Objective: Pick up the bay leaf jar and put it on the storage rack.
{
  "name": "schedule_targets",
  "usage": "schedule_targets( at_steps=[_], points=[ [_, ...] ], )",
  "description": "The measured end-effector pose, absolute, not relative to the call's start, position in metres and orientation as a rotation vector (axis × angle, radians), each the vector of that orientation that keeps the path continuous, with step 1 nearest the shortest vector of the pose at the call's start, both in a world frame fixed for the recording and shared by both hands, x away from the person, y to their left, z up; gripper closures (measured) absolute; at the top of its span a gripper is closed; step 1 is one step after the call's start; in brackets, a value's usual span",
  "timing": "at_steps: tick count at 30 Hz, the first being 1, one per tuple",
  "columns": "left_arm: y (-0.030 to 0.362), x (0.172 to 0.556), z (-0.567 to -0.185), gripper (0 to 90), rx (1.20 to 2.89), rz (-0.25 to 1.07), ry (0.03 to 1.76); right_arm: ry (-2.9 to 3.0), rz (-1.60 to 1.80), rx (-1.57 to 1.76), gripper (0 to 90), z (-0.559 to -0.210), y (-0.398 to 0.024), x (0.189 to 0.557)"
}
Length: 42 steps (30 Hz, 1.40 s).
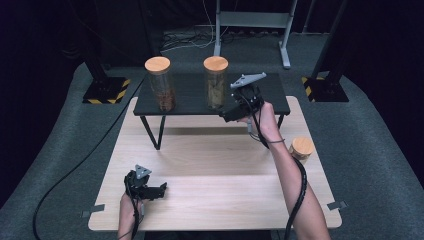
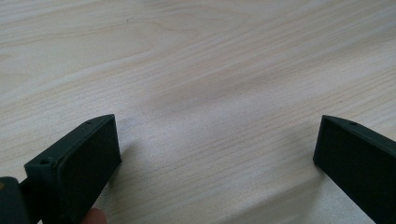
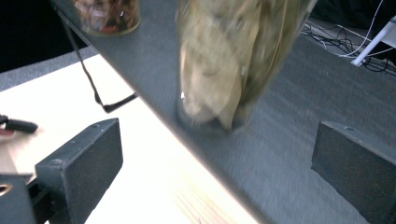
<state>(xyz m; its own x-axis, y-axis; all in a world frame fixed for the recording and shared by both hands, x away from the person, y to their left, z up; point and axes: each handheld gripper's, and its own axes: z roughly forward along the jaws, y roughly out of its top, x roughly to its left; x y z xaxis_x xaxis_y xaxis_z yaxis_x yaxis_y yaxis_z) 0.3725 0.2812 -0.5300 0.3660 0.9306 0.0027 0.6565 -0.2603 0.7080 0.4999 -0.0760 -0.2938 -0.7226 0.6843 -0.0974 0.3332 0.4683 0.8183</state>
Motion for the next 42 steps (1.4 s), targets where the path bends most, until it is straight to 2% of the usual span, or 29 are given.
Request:
schedule_targets(
  at_steps=[7,15,31,42],
  points=[
    [0.281,0.373,-0.530,0.0,2.011,0.571,1.368,2.328,1.107,0.826,0.5,-0.312,-0.088,0.474],
    [0.281,0.373,-0.530,0.0,2.011,0.571,1.368,2.355,1.087,0.832,0.5,-0.348,-0.104,0.445],
    [0.281,0.373,-0.530,0.0,2.012,0.571,1.368,2.384,1.015,1.005,0.3,-0.464,-0.146,0.381],
    [0.281,0.373,-0.530,0.0,2.011,0.571,1.368,2.269,1.030,1.191,0.5,-0.503,-0.192,0.337]
  ],
)
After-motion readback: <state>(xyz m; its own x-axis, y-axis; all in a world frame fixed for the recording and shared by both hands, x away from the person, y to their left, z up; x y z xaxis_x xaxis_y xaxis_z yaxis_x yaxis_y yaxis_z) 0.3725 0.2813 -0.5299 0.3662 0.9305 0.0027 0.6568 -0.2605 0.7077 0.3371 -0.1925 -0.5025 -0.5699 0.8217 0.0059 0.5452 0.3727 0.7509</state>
